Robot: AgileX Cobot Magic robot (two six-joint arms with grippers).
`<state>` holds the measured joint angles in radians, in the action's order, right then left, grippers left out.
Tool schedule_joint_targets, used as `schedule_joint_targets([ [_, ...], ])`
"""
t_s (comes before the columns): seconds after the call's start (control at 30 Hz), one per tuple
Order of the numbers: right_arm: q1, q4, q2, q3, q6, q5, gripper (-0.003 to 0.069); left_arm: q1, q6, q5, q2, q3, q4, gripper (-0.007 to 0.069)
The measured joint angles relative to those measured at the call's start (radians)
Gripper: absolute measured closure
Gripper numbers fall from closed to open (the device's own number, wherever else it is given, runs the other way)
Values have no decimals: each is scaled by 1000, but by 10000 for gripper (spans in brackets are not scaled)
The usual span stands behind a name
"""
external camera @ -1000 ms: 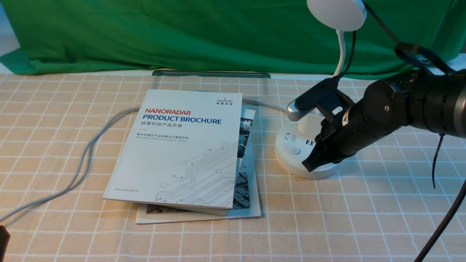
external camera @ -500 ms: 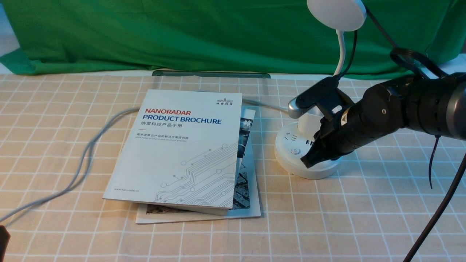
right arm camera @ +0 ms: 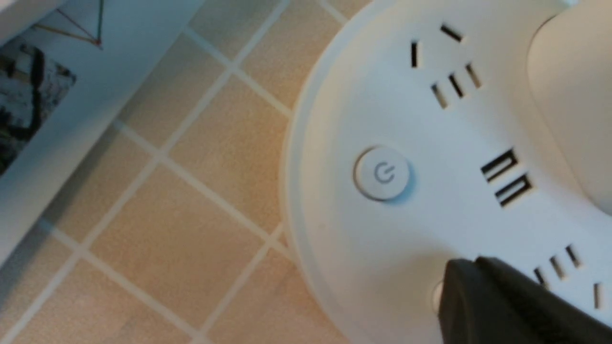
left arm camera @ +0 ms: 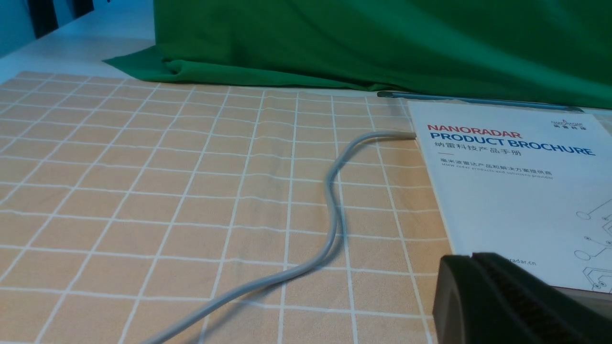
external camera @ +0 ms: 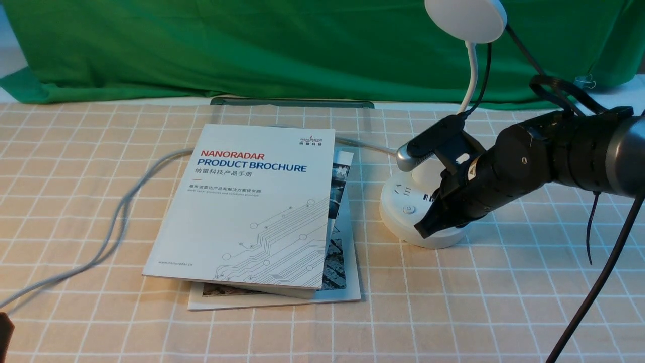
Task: Turn on the table lamp on the light coffee tablecloth with your hand.
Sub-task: 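Press the button on the base of the white desk lamp with the right gripper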
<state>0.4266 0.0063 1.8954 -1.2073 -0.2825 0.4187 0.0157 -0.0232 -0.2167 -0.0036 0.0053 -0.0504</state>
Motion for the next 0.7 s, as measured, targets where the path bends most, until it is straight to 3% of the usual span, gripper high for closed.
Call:
schedule_joint_targets([
  [0.7,0,0,6,0,0,-24,631,0,0,0,0,0,0,603],
])
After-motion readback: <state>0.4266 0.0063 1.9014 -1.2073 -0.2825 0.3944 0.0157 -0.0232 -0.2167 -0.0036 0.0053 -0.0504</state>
